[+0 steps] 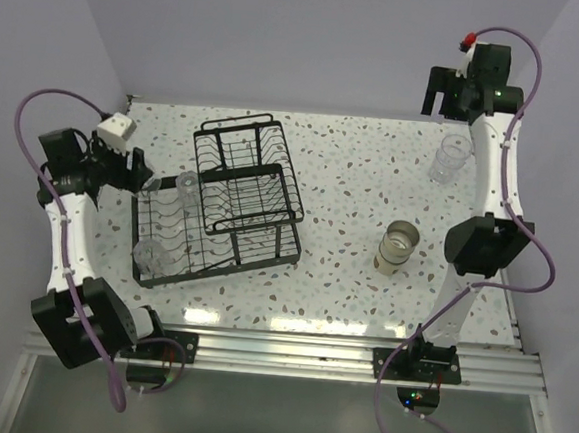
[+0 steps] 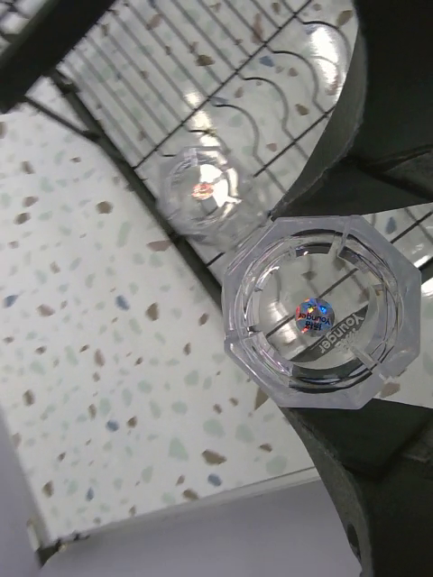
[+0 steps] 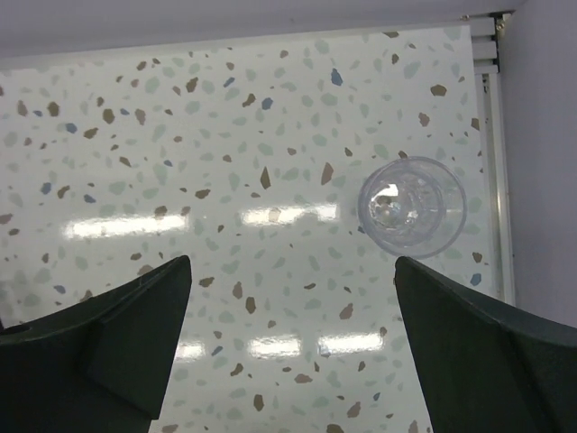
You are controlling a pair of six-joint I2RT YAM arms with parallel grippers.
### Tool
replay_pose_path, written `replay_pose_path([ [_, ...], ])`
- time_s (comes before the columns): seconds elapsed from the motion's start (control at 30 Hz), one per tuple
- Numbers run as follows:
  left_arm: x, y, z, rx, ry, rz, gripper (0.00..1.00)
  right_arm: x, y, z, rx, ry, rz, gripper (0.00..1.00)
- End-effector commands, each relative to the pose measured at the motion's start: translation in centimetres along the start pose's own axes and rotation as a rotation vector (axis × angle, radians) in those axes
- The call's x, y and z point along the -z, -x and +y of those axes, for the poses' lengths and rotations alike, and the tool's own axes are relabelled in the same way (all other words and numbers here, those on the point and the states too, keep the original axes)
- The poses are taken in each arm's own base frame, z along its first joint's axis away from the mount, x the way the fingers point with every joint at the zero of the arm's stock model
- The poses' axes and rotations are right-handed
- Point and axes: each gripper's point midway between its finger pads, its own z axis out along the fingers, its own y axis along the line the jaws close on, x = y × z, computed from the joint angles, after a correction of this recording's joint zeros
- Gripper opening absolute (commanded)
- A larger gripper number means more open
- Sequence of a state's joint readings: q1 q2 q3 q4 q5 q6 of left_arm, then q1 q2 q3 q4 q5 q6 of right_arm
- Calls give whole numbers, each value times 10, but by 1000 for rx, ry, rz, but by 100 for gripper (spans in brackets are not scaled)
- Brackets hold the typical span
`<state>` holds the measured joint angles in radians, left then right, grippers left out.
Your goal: Unload the cups from the dish rack
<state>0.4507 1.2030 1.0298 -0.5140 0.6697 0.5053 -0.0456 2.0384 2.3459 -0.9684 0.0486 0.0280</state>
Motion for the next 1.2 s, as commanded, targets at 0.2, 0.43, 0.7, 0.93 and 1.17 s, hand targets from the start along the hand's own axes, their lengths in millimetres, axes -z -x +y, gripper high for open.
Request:
replay_pose_path([
  [0.2,48,229,30,85,-91,-591,0,98,78,119,-72,542,-288,98],
  [0.43,53,305,-43,36,-330,-722,0,194,94,251,-53,1126,-387,97],
  [0.7,51,335,-110,67,-564,-784,0,274,93,343,-210,1645,-311,85],
  [0.93,50,342,-140,64,-663,-810,0,282,74,388,-295,1784,-182,75],
  [1.17,56,345,-143,62,-675,-836,0,270,66,393,-316,1763,-145,71],
])
